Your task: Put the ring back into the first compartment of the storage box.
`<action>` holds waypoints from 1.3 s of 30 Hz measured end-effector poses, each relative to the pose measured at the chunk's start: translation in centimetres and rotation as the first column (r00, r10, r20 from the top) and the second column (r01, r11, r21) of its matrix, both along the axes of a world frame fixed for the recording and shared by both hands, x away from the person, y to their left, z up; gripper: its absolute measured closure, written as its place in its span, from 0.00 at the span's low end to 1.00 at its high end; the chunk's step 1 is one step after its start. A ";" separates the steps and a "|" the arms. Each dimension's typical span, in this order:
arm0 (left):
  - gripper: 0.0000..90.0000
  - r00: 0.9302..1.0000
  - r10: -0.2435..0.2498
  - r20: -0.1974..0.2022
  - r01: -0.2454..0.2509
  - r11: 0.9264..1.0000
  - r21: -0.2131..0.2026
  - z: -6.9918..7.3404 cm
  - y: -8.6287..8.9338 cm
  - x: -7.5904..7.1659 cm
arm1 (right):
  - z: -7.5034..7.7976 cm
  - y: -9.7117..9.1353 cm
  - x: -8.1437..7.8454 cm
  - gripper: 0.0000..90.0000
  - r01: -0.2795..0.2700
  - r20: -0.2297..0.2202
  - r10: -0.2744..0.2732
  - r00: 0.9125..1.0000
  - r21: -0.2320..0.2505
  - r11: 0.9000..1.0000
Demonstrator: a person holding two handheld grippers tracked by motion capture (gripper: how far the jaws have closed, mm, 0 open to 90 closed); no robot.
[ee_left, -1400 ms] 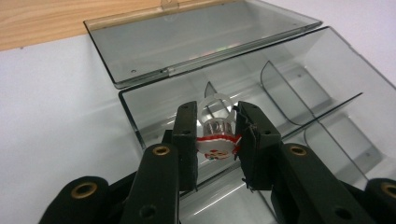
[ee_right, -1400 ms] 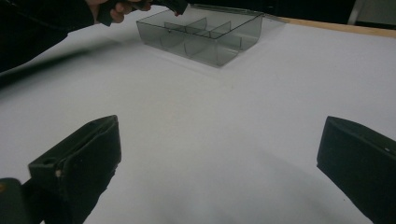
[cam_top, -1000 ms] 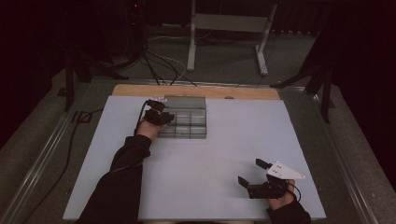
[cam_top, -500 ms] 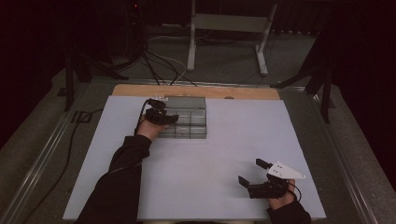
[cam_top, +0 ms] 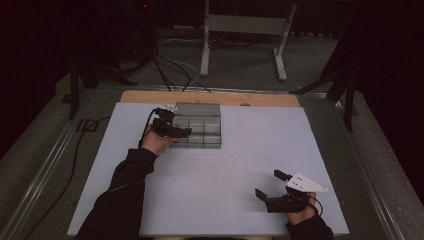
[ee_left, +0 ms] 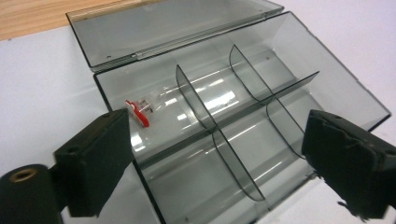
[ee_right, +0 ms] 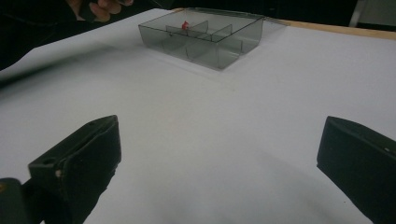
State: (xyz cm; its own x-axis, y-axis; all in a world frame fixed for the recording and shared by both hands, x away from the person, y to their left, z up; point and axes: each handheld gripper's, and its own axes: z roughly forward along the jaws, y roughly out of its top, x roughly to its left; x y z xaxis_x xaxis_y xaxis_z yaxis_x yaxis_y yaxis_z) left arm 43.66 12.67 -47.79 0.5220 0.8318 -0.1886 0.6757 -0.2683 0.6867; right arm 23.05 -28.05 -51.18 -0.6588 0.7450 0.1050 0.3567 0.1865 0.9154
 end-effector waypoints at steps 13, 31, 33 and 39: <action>0.01 0.994 -0.110 0.020 0.111 0.992 -0.057 1.6 1.3 -2.0 | 0.0 0.0 0.1 0.00 0.000 -0.003 0.000 1.000 0.001 1.000; 0.00 0.965 -0.239 0.111 0.253 0.958 -0.136 3.3 2.9 -5.8 | 0.0 -0.1 0.1 0.00 -0.002 -0.003 0.002 1.000 0.003 1.000; 0.01 0.961 -0.248 0.120 0.262 0.957 -0.122 3.2 3.2 -6.4 | 0.0 -0.1 0.0 0.00 -0.001 -0.001 0.001 1.000 0.002 1.000; 0.00 0.960 -0.248 0.126 0.265 0.954 -0.141 2.6 4.1 -8.0 | 0.0 0.0 0.0 0.00 0.001 -0.003 -0.001 1.000 0.000 1.000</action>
State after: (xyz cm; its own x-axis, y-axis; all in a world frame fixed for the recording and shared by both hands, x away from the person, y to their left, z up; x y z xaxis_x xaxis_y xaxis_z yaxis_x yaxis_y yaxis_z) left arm 35.69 16.80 -45.20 0.7380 0.6319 -0.2370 0.5193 -0.3074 0.7974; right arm 23.02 -28.10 -51.19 -0.6579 0.7456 0.1065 0.3595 0.1866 0.9143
